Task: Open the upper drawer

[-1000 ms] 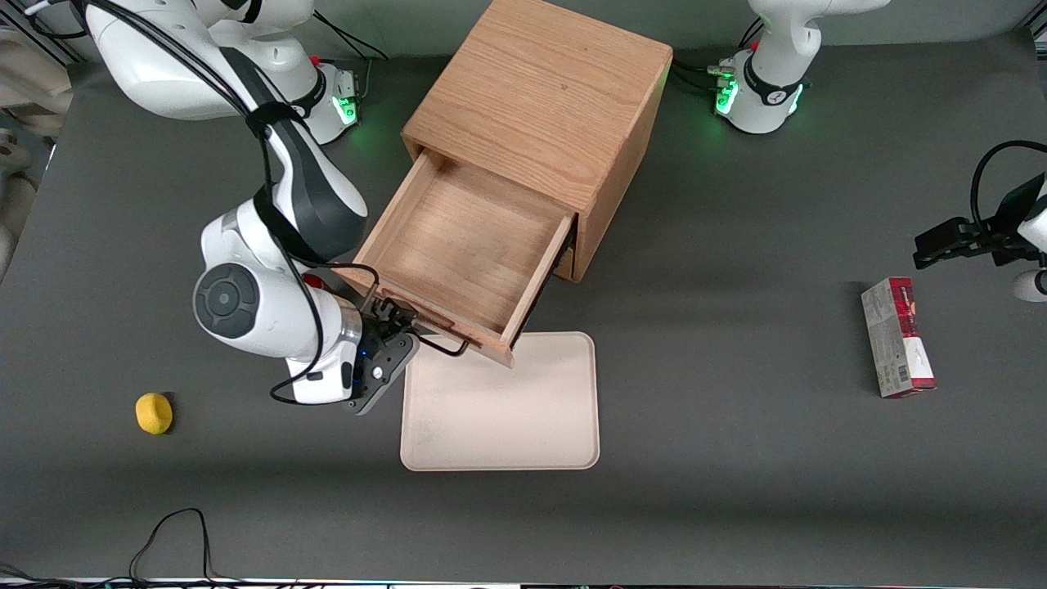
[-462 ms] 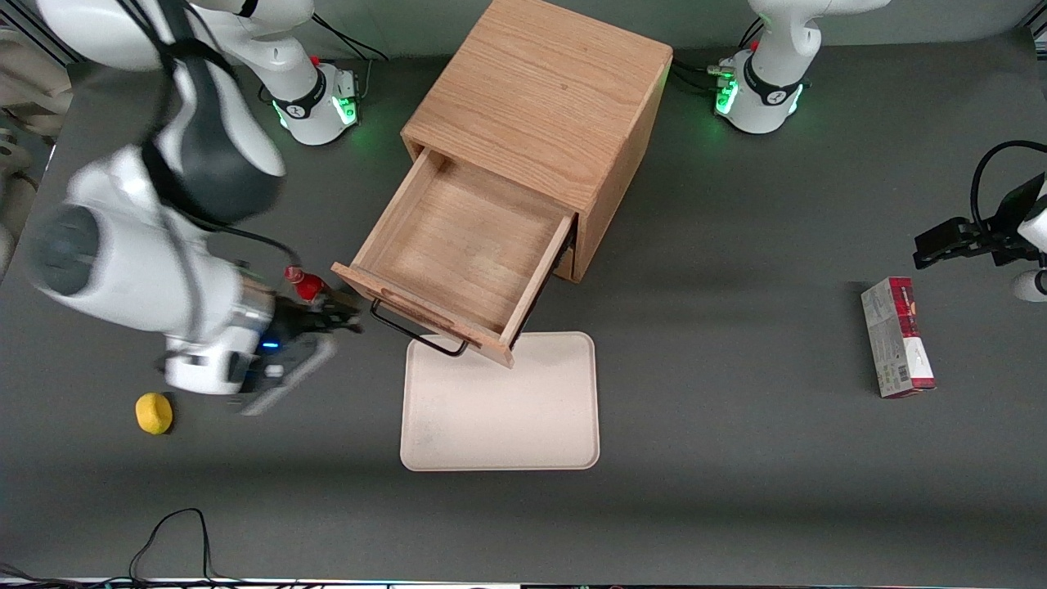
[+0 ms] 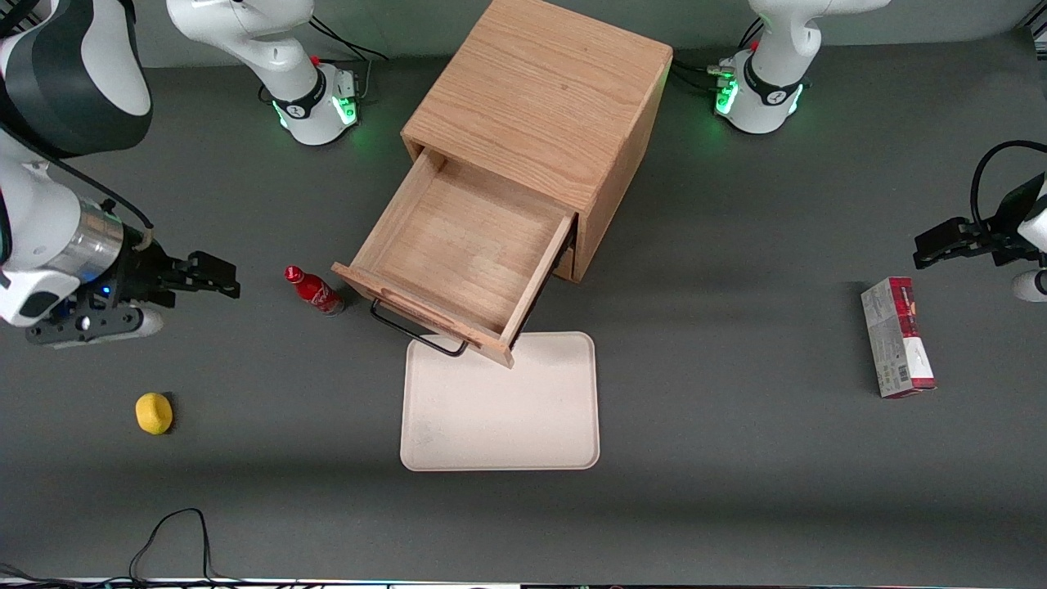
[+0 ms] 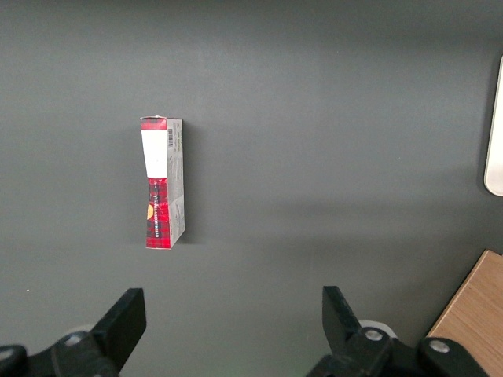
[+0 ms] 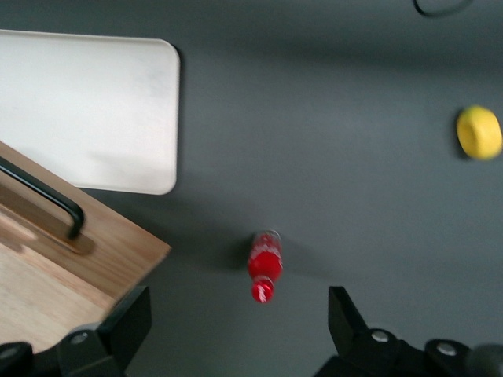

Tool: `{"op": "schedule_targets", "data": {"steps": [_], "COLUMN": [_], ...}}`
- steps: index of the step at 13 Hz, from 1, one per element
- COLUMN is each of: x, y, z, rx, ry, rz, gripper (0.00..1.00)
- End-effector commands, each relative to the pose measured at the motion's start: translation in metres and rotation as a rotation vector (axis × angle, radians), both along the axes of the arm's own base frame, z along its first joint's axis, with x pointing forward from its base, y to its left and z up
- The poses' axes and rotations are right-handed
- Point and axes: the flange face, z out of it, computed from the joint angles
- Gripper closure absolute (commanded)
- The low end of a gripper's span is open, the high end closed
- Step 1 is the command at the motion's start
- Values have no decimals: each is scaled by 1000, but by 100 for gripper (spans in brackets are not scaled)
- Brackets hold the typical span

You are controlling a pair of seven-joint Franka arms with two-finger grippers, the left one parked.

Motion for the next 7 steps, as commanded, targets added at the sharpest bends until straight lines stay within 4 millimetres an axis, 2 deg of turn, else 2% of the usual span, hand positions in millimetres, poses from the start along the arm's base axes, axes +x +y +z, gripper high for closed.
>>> {"op": "schedule_targets", "data": {"steps": [1, 7], "x": [-64, -68], "y": [-18, -38], "z": [2, 5], "rx": [-7, -42], "ry": [-36, -4], "rz": [-56, -128], "gripper": [0, 0]}}
